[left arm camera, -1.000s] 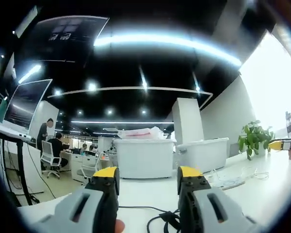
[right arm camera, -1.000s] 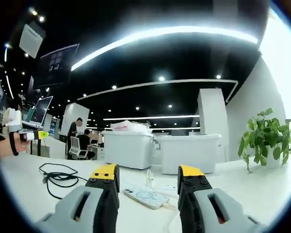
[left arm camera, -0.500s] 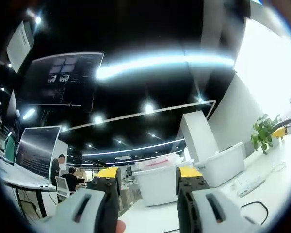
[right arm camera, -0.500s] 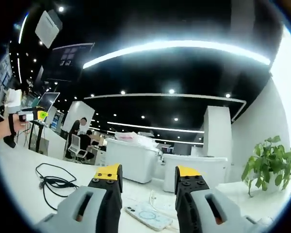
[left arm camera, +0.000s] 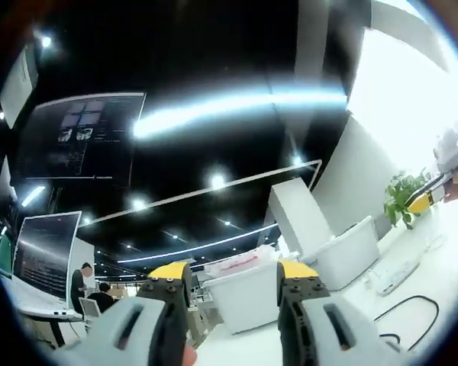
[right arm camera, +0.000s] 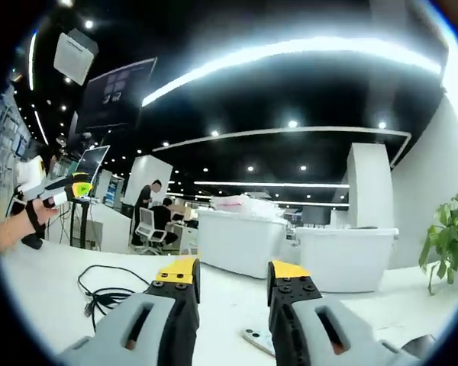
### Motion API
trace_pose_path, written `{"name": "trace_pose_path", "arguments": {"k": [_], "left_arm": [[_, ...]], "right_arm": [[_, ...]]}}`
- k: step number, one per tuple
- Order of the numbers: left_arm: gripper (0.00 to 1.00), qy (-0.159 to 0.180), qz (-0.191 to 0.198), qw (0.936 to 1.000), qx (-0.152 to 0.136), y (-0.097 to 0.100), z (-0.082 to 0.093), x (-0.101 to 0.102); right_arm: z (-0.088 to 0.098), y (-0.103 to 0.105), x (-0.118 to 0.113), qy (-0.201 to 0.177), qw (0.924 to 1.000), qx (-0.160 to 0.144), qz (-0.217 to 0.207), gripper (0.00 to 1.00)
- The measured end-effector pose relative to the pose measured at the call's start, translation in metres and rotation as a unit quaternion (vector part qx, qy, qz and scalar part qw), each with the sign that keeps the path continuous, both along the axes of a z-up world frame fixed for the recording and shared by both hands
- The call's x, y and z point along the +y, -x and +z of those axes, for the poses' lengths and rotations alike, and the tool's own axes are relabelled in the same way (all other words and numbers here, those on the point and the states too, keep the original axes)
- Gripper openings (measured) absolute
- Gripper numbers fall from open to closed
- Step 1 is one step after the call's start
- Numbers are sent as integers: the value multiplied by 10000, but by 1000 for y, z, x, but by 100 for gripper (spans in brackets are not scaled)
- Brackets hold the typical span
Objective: Coil the Type-C to USB data cable on the desktop and secure it with Velcro straps.
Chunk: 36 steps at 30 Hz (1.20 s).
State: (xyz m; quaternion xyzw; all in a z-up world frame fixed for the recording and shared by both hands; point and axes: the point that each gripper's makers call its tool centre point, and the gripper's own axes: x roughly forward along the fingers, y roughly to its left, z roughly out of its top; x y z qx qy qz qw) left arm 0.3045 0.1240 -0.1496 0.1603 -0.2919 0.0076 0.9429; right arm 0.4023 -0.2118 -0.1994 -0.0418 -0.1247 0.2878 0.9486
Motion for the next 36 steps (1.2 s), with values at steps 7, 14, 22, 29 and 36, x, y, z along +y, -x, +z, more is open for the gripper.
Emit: {"name": "trace_pose_path", "arguments": {"k": [7, 14, 22, 29, 36], "left_arm": [[46, -89, -243, 9987, 434, -17, -35, 3], [46, 622, -384, 9930, 932, -33, -64, 13], [46, 979, 23, 9898, 1033, -35, -78, 43], [46, 1088, 221, 9876, 1114, -37, -84, 57], [46, 1091, 161, 9872, 1154, -41, -86, 53]], "right_arm": [[-35, -16, 52, 348, 9942, 820, 600, 33], [-72, -22, 124, 819, 9771, 1504, 1265, 30], [-118, -26, 202, 1281, 9548, 2018, 1764, 29], [-140, -34, 238, 1246, 9417, 2437, 1957, 26], [-166, -47, 254, 1443, 9318, 2791, 1815, 22]]}}
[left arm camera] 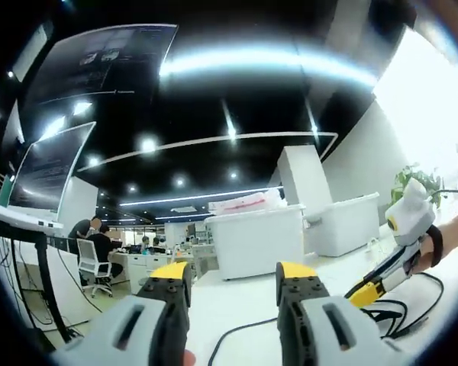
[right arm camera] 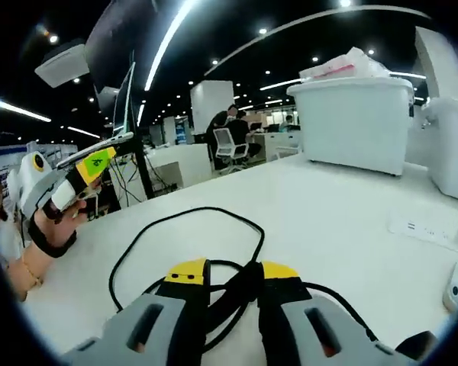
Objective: Coil the Type-C to USB data cable on the desktop and secure it with Velcro straps.
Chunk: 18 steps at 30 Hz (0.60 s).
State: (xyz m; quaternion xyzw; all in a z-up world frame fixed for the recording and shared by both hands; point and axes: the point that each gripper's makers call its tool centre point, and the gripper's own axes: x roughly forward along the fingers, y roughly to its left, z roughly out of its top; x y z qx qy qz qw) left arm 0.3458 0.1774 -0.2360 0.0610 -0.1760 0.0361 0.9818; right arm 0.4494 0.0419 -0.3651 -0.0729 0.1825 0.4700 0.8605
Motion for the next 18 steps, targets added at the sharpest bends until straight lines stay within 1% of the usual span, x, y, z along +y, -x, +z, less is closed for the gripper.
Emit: {"name": "trace_pose_path", "arguments": {"k": [1, 3, 4, 5, 7, 10, 13, 16, 18], "left_arm": [[46, -29, -12, 10000, 12, 0, -1, -2], [46, -89, -17, 10000, 22, 0, -1, -6], [46, -121, -32, 9999, 24, 1, -1, -7], [46, -163, -47, 9999, 29, -1, 0, -9], [46, -219, -54, 9997, 31, -1, 0, -11], [46, -337, -56, 9994, 64, -3, 0, -13], [46, -352, -69, 9993, 103, -2, -2, -15], [46, -369, -145, 9991, 153, -2, -6, -21], [46, -415, -180, 9988, 165, -1, -7, -25]], "right_arm": [[-3, -2, 0, 132, 9999, -66, 2, 22], [-7, -8, 1, 423, 9986, -321, -33, 18], [-5, -10, 3, 470, 9980, -422, -47, 16], [-5, -8, 7, 406, 9986, -324, -15, 13], [-7, -7, 9, 427, 9987, -287, -15, 10], [-8, -1, 11, 492, 9982, -313, 104, 5], [-8, 4, 11, 542, 9973, -429, 233, 3], [-6, 7, 8, 574, 9968, -458, 310, 2], [-2, 10, 4, 603, 9956, -584, 404, 2]]}}
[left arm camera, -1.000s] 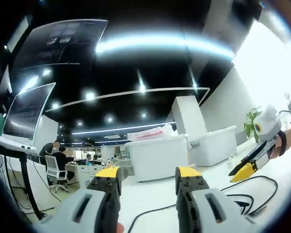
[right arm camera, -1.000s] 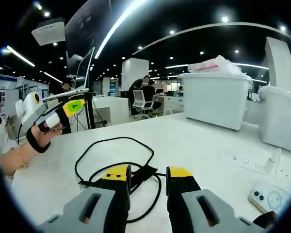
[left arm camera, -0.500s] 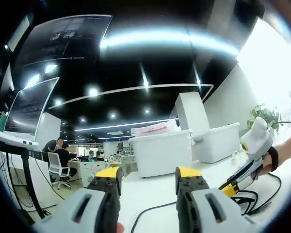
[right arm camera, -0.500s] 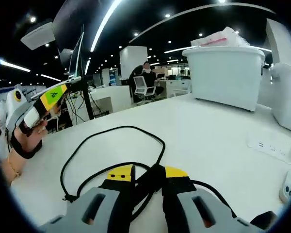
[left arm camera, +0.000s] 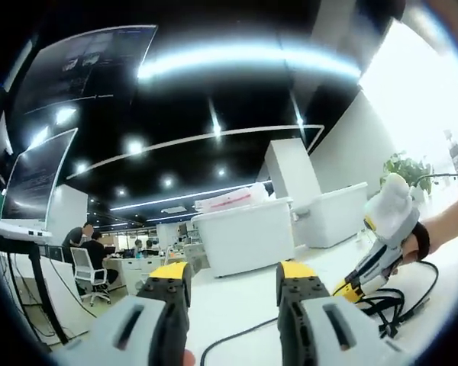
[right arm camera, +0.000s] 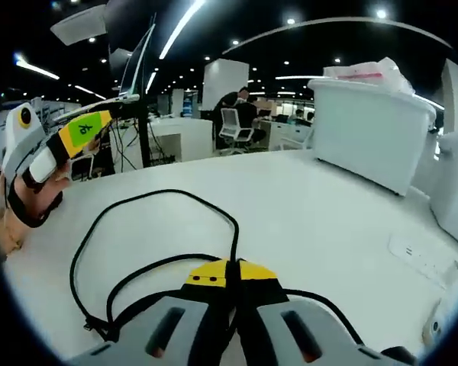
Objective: Coil the Type-C to USB data cable on the desktop and secure it with Velcro straps.
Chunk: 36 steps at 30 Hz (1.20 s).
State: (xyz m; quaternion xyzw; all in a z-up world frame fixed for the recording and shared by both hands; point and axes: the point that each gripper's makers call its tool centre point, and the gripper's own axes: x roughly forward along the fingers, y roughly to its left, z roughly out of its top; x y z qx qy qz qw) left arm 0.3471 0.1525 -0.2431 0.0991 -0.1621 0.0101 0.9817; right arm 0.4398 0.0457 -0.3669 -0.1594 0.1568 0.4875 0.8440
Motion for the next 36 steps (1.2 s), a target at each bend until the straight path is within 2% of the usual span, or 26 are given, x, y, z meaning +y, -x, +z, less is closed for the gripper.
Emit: {"name": "trace_pose_path", "arguments": {"k": [3, 9, 11, 12, 14, 16, 18, 22, 25, 27, 31, 33, 36], "left_arm": [[46, 22, -73, 10000, 20, 0, -1, -3], [47, 201, -238, 9995, 79, 0, -2, -5], [48, 351, -533, 9979, 74, 2, -1, -14], [48, 384, -637, 9972, 74, 2, -1, -18], [48, 494, -967, 9940, 101, 2, 0, -30], [48, 290, -1207, 9922, 133, 1, 2, -44], [48, 223, -1241, 9920, 109, 0, 4, -52], [47, 227, -1486, 9884, 208, -4, 1, -69], [47, -303, -1495, 9869, 525, -11, -13, -86], [47, -707, -1401, 9864, 492, -12, -12, -100], [47, -1086, -1259, 9854, 369, -14, -4, -120], [45, -1130, -1229, 9855, 291, -13, 2, -128], [40, -982, -1247, 9873, 112, -10, 13, -136]], "right_arm": [[17, 5, -13, -164, 9995, -285, 33, 2], [62, 18, -45, -952, 9929, -715, -54, 1], [81, 27, -61, -1338, 9874, -835, -86, 1], [86, 30, -66, -1416, 9861, -860, -102, 1], [101, 33, -82, -1700, 9804, -946, -309, 1], [115, 38, -93, -2012, 9740, -959, -395, 1], [127, 42, -104, -2306, 9671, -954, -488, 1], [144, 50, -117, -2441, 9614, -1176, -485, 1], [162, 60, -127, -2590, 9549, -1390, -416, 1], [174, 67, -135, -2693, 9504, -1513, -371, 1], [189, 83, -150, -2814, 9441, -1691, -292, 1], [196, 94, -165, -2863, 9402, -1828, -240, 1], [202, 104, -182, -2948, 9357, -1929, -210, 1]]}}
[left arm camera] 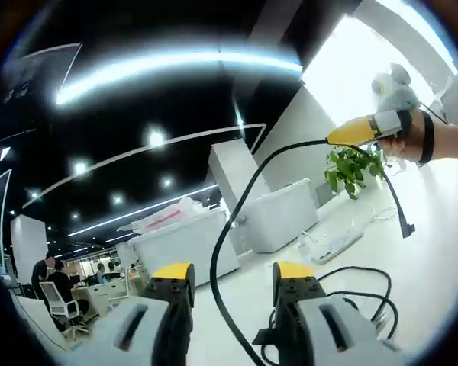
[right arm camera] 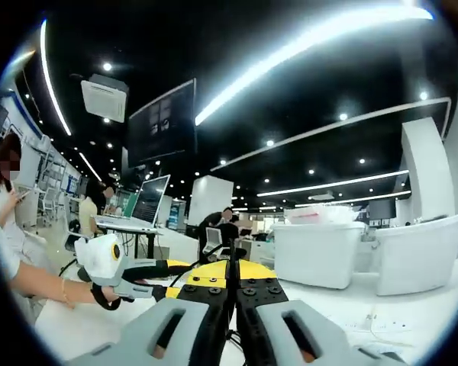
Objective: Coil the Type-C to USB data cable on the desktop and secure it with Velcro straps.
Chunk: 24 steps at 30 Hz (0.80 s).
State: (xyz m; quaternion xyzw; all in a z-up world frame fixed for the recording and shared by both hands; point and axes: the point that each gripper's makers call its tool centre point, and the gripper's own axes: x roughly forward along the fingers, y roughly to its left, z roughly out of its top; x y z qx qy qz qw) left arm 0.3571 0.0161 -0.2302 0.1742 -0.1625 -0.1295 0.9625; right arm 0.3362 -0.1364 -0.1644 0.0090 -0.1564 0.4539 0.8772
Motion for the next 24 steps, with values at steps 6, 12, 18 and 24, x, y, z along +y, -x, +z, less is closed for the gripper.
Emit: {"name": "trace_pose_path", "arguments": {"k": [6, 12, 18, 24], "left_arm": [[14, 762, -396, 9963, 10, 3, 16, -22], [5, 1984, -1064, 9721, 652, 8, 4, -33], [5, 2525, -2251, 9368, 894, 33, 3, -53], [5, 3025, -2890, 8991, 1292, 35, -9, -74]], "right_arm": [[4, 2, -30, -306, 9994, -63, -119, 1], [-17, -4, -42, -565, 9981, 201, -115, 1], [-26, -8, -51, -744, 9960, 411, -276, 1], [-32, -11, -53, -922, 9933, 547, -424, 1]]}}
